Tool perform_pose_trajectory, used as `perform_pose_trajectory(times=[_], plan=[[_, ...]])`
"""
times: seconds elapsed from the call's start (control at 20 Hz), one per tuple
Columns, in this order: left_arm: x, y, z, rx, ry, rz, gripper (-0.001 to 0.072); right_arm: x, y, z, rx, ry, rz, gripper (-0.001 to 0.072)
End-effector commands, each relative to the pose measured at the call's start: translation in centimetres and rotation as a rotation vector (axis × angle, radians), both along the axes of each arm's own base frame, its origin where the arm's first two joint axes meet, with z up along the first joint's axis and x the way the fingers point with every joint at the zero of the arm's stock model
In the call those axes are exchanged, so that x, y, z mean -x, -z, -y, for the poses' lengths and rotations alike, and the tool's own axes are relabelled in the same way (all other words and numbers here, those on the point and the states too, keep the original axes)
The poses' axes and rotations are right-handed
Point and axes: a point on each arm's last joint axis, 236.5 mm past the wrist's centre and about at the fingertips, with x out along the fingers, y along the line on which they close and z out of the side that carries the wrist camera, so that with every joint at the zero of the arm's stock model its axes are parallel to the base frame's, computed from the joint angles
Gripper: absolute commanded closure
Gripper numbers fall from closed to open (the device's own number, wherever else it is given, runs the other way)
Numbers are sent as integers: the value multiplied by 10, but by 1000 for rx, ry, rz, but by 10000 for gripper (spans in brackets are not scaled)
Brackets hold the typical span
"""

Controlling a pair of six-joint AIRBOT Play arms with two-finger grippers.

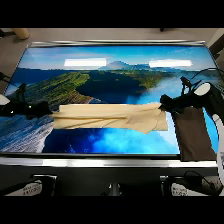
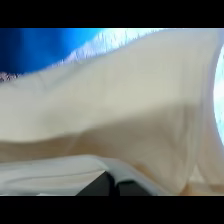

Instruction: Fold the shirts.

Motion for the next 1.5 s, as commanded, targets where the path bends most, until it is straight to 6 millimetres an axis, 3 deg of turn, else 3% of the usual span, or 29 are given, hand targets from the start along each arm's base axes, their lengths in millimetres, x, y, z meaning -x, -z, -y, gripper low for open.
perform_pose_trajectory(times=[0.0, 0.05, 0.1, 0.15, 0.2, 0.3, 0.4, 0.45, 0.55, 0.7, 0.8, 0.85, 0.9, 0.95, 1.0, 1.05, 1.1, 1.25, 1.45], plan=[[-48, 34, 14, 53, -2, -80, 687, -48, 25, -8, -93, 72, 3, 686], [-53, 42, 21, 70, -6, -100, 670, -48, 35, -12, -117, 78, -22, 681], [-58, 47, 28, 89, 0, -108, 486, -49, 39, -14, -131, 82, -34, 570], [-63, 47, 31, 96, 2, -105, 178, -50, 39, -14, -128, 65, -19, 308], [-67, 42, 27, 84, 10, -85, 21, -46, 32, -9, -104, -5, 3, 18], [-73, 23, 14, 60, 4, -40, 29, -24, 34, 24, 40, -96, -49, 6], [-75, 0, 9, 45, 18, 19, 40, 11, 50, 55, 156, -129, -196, 5], [-74, -12, 11, 38, 30, 47, 40, 23, 57, 54, 147, -149, -250, 5], [-73, -35, 19, 33, 47, 98, 40, 29, 71, 29, 34, -142, -284, 5], [-68, -66, 43, 25, 101, 170, 40, 24, 83, 0, -111, -102, -308, 6], [-64, -76, 67, 27, 156, 191, 41, 21, 84, -18, -160, -97, -314, 19], [-61, -75, 83, 30, 191, 190, 42, 21, 84, -27, -165, -113, -311, 88], [-58, -72, 98, 33, 223, 187, 45, 20, 84, -35, -161, -130, -304, 346], [-57, -68, 115, 37, 256, 187, 52, 20, 81, -41, -158, -147, -299, 680], [-55, -62, 133, 39, 283, 190, 182, 20, 69, -47, -185, -159, -298, 687], [-54, -54, 153, 40, 314, 198, 538, 16, 52, -50, -205, -168, -273, 687], [-55, -45, 174, 40, 338, 213, 678, 13, 32, -51, -208, -186, -239, 687], [-47, -7, 257, 136, 360, 170, 687, 10, -44, -59, -214, -205, -100, 687], [-3, 45, 372, 373, 363, 34, 687, 38, -124, -65, -199, -205, 35, 687]])
